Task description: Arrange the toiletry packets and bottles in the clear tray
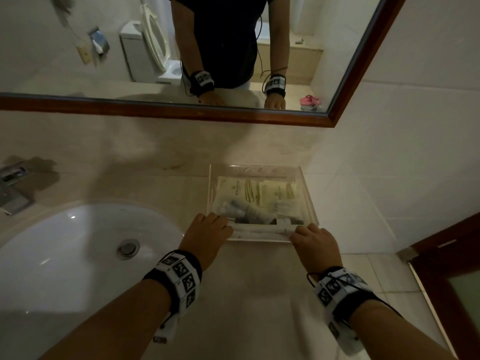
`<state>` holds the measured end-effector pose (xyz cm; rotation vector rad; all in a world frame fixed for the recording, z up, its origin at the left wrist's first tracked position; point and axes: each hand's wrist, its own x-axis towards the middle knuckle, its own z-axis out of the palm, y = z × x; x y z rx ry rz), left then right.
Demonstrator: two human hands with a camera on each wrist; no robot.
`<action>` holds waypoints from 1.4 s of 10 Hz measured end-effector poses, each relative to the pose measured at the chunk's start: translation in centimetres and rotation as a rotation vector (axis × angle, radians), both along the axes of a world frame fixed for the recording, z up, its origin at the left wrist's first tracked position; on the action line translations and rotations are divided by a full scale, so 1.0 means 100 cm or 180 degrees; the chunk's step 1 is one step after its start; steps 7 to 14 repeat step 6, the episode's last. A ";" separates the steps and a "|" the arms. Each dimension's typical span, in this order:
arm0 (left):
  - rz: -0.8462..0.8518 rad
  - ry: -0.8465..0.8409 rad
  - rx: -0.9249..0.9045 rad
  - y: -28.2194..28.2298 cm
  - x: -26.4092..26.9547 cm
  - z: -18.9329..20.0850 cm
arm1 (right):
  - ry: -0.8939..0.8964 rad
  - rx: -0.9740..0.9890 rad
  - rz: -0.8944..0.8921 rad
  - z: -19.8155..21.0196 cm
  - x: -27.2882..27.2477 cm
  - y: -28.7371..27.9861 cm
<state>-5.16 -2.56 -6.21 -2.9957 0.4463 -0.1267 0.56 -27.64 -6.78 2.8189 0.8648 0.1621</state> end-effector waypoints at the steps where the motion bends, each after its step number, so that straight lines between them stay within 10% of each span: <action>1: 0.0111 -0.0032 0.0059 0.000 0.007 0.004 | 0.0094 0.0040 -0.0042 0.005 0.006 0.005; 14: 0.0494 0.0797 -0.0061 0.006 0.029 0.027 | 0.0747 -0.0094 -0.0620 0.031 0.026 0.023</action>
